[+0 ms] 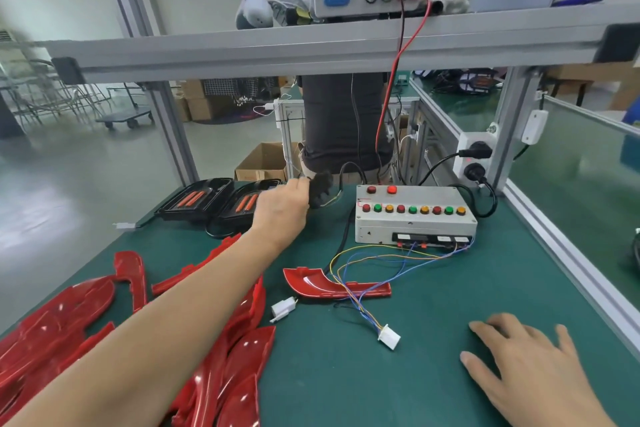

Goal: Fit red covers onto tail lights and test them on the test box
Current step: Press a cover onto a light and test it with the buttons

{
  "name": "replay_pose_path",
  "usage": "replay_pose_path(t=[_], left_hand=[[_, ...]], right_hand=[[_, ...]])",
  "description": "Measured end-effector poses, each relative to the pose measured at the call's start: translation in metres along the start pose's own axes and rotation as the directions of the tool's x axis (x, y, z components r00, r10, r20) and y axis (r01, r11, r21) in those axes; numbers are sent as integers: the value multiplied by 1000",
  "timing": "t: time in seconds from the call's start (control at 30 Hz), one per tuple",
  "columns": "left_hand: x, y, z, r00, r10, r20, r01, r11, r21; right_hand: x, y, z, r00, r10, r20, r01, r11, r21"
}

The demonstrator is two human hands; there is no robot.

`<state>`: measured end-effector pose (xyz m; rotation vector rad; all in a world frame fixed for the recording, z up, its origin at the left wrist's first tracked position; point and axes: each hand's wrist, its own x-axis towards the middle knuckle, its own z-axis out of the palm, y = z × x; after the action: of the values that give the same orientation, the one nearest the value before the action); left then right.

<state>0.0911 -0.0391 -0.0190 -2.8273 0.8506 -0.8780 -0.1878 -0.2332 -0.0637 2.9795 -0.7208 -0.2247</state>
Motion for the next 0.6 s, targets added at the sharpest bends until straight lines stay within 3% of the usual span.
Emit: replay_pose_path(t=[0.1, 0.17, 0.27, 0.33, 0.43, 0.5, 0.6], left_hand=[[-15, -10, -32, 984, -62, -166, 36, 987, -158], [-28, -15, -52, 942, -48, -332, -17, 981, -192], [-49, -13, -73, 883, 32, -468, -107, 985, -135], [-63, -5, -80, 847, 111, -521, -180, 980, -84], [-84, 16, -83, 801, 237, -550, -332, 940, -77], [-97, 29, -81, 772, 315, -552, -433, 897, -93], [-109, 37, -81, 735, 392, -554, -547, 825, -141]], right_hand=[[2, 1, -5, 995, -5, -97, 22, 985, 172], [6, -2, -12, 989, -2, -147, 74, 869, 489], [12, -22, -39, 996, -57, -75, 90, 341, 936], [18, -41, -59, 979, -204, 14, -5, 41, 999], [31, -68, -88, 928, -372, -36, -60, -243, 968], [40, -82, -98, 930, -361, -74, -42, -304, 952], [45, -87, -96, 973, -214, -85, -6, -389, 921]])
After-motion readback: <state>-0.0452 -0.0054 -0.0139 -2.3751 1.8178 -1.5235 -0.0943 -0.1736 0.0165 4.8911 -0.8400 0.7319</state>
